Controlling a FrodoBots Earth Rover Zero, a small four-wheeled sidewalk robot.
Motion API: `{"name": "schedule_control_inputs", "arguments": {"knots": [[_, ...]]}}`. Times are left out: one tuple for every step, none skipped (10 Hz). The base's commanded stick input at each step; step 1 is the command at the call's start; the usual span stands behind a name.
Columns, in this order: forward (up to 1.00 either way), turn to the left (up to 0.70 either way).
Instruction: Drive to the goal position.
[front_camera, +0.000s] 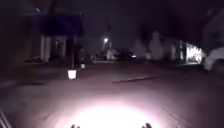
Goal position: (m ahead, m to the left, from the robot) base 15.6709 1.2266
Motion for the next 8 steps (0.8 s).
{"name": "schedule_control_inputs", "arguments": {"knots": [[1.0,0.0],[1.0,0.0],[1.0,0.0],[1.0,0.0],[1.0,0.0],[1.0,0.0],[1.0,0.0],[1.0,0.0]]}}
